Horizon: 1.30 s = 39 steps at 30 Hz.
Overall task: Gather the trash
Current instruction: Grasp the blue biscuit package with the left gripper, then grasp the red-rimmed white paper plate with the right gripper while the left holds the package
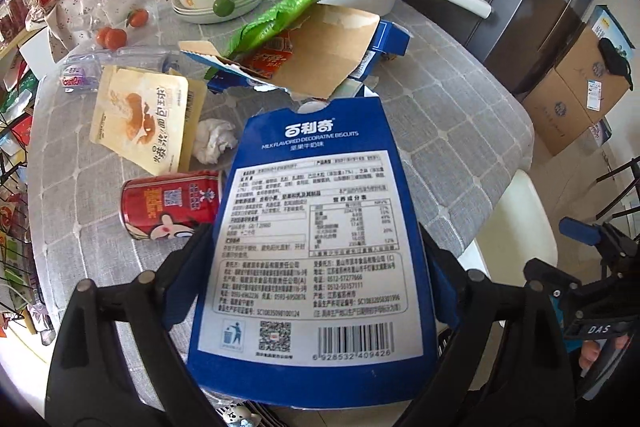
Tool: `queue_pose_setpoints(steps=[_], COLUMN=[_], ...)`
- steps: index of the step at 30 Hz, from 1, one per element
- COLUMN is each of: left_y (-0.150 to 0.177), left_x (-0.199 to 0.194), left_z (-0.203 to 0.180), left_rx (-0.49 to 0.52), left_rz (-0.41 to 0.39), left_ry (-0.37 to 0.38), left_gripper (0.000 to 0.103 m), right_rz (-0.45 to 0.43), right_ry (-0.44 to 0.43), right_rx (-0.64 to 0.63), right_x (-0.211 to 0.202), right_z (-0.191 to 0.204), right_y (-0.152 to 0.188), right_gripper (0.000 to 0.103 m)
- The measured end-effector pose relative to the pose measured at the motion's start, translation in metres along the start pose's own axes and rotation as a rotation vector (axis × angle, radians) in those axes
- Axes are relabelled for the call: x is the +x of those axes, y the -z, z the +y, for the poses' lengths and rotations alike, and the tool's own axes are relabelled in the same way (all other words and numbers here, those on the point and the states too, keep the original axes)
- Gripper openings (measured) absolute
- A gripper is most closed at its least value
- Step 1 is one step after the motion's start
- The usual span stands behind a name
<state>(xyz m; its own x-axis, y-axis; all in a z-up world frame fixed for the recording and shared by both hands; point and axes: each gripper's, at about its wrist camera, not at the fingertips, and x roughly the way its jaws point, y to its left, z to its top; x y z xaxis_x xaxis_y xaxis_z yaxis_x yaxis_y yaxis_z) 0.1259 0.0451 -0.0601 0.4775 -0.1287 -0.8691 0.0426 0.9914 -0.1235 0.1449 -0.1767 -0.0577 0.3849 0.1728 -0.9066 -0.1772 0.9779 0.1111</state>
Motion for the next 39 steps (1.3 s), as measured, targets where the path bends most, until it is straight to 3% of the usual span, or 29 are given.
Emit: queue_pose_setpoints(steps=[6, 13, 16, 21, 25, 27, 33, 39], left_y=[0.013, 0.028, 0.034, 0.042, 0.045, 0.045, 0.044, 0.039], left_x=[-0.004, -0.046, -0.054, -0.057, -0.055, -0.055, -0.056, -0.051], left_z=[0.009, 0.043, 0.056, 0.073, 0.081, 0.082, 0.074, 0.045], left_rx=[0.007, -0.064, -0.093, -0.131, -0.149, -0.153, -0.14, -0.087], left_rz=[-0.01, -0.116, -0.142, -0.155, -0.153, -0.153, -0.157, -0.151], left_ry=[0.03, 0.072, 0.056, 0.037, 0.032, 0.032, 0.047, 0.073], left_gripper=[0.093, 0.093, 0.093, 0.093, 0.093, 0.093, 0.093, 0.093], right_rz=[0.021, 0.06, 0.084, 0.141, 0.153, 0.157, 0.118, 0.041], right_ry=[-0.035, -0.165, -0.218, -0.313, -0.314, -0.319, -0.32, -0.218], right_rx=[-0.071, -0.071, -0.074, -0.092, -0.11, -0.12, -0.12, -0.067], right_x=[0.016, 0.039, 0.052, 0.077, 0.093, 0.1, 0.091, 0.059], right_z=[0.041, 0.073, 0.089, 0.119, 0.14, 0.147, 0.155, 0.111], right_y=[-0.002, -0.007, -0.008, -0.009, -0.01, -0.01, -0.011, -0.014], right_gripper=[0.103, 0.101, 0.093, 0.063, 0.044, 0.022, 0.012, 0.012])
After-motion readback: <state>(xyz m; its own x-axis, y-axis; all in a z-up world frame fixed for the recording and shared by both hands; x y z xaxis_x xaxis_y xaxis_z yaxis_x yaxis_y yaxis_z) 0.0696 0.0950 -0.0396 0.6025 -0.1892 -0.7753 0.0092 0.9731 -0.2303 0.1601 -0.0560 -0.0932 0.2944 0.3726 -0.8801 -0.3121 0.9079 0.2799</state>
